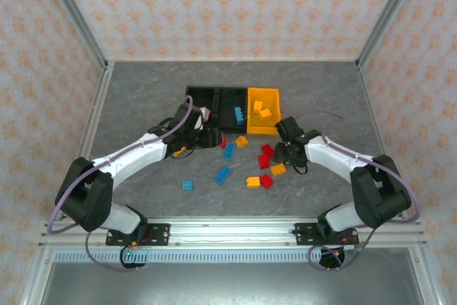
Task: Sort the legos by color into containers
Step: Pick up the lego from the center of the table.
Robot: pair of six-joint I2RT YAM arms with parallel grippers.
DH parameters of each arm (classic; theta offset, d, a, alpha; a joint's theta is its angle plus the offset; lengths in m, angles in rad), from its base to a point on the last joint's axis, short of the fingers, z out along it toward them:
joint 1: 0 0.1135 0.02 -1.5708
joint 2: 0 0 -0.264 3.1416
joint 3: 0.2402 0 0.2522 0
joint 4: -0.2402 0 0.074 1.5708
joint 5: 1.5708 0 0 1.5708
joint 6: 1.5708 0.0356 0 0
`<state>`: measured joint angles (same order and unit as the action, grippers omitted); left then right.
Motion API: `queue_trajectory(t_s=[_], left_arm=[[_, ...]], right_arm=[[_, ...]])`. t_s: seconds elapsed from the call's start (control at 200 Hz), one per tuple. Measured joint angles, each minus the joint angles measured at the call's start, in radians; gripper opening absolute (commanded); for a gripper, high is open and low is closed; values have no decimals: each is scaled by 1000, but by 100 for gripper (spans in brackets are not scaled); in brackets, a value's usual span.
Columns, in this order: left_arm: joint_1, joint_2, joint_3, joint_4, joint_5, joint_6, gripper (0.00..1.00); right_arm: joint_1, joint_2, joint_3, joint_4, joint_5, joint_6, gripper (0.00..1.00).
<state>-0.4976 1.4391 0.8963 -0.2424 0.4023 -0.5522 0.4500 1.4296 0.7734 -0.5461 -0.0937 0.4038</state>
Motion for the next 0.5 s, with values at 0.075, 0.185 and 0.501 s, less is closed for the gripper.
queue_trajectory(t_s=[0.075,0.185,0.501], left_arm=[[0,11,0,1,4,0,57],[0,21,0,2,9,0,57],[-13,30,3,2,10,-8,57]], right_arm=[[-16,1,0,0,0,0,56],[-28,14,0,2,1,0,59],[-37,116,58,24,13,-30,66]])
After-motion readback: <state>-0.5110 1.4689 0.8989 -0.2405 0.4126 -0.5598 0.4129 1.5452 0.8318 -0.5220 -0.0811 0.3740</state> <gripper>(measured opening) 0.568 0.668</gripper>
